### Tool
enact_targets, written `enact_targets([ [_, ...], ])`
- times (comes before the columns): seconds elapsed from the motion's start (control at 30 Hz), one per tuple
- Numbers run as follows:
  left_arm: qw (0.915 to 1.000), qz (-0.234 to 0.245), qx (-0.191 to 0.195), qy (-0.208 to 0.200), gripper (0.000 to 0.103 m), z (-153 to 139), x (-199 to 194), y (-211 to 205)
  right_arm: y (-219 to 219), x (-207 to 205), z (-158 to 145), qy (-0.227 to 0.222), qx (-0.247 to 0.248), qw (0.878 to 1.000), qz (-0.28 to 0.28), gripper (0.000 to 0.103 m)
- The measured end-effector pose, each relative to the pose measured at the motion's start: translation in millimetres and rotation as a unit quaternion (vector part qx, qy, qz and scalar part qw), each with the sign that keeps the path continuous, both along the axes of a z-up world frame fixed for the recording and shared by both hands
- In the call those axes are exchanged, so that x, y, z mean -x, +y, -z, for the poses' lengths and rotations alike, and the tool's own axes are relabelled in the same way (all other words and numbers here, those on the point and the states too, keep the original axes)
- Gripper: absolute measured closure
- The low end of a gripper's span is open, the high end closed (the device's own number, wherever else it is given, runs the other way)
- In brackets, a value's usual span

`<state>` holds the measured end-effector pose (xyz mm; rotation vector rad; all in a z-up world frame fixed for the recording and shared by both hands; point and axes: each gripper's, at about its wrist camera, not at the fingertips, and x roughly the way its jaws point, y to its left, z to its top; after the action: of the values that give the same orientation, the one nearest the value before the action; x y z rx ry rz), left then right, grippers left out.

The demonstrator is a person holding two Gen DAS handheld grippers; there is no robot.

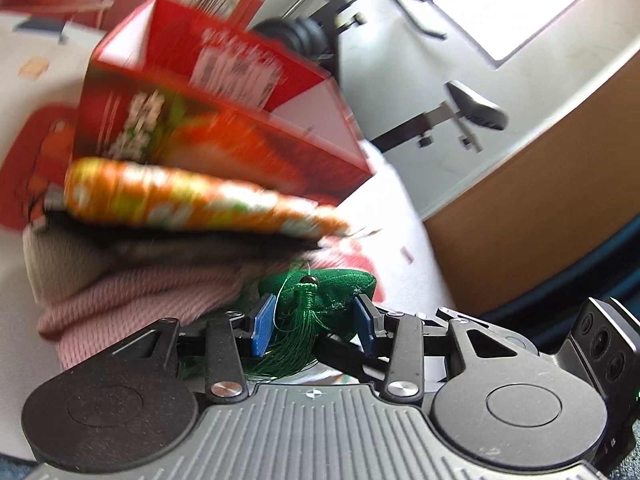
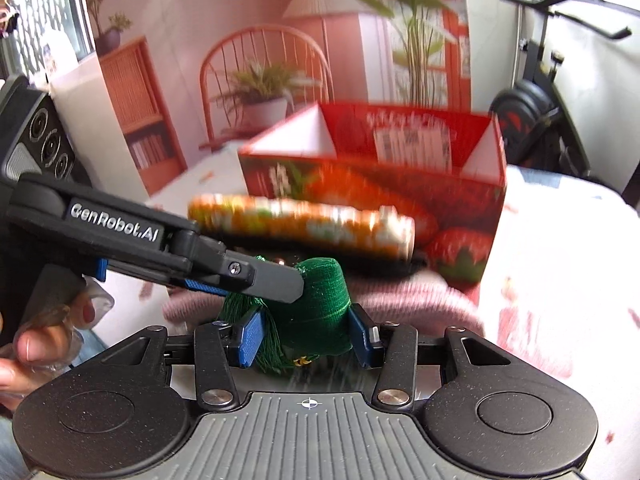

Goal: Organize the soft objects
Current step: 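Lift the green mesh bag with the right tool over the red box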

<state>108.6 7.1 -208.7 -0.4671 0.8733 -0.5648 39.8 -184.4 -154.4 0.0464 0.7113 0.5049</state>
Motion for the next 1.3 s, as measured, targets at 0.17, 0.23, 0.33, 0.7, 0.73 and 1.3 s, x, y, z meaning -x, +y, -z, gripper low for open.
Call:
enact_targets([
  [0.17,0.9975,0.002,0.017,-0.068,0.056,-40,-2,1,-5,-4,-45,-0.059,-0.014,0.998,-0.002,0.061],
  [0.23,0.9959,-0.001,0.025,-0.087,0.056,-54,-8,0,-3,-9,-61,-0.081,-0.007,0.997,-0.006,0.061],
  [0.33,0.9930,-0.006,0.032,-0.114,0.056,-73,-16,2,-2,-20,-85,-0.111,0.003,0.994,-0.012,0.061],
  [0.7,0.9823,-0.028,0.019,-0.184,0.052,-134,-74,-8,0,-99,-150,-0.198,0.030,0.979,-0.036,0.060],
  [0.73,0.9807,-0.030,0.013,-0.193,0.052,-139,-80,-11,-1,-107,-153,-0.203,0.030,0.978,-0.035,0.060],
  [1.3,0.9925,0.005,-0.044,-0.114,0.050,-72,-172,-42,-28,-196,-80,-0.138,0.011,0.990,0.005,0.059],
])
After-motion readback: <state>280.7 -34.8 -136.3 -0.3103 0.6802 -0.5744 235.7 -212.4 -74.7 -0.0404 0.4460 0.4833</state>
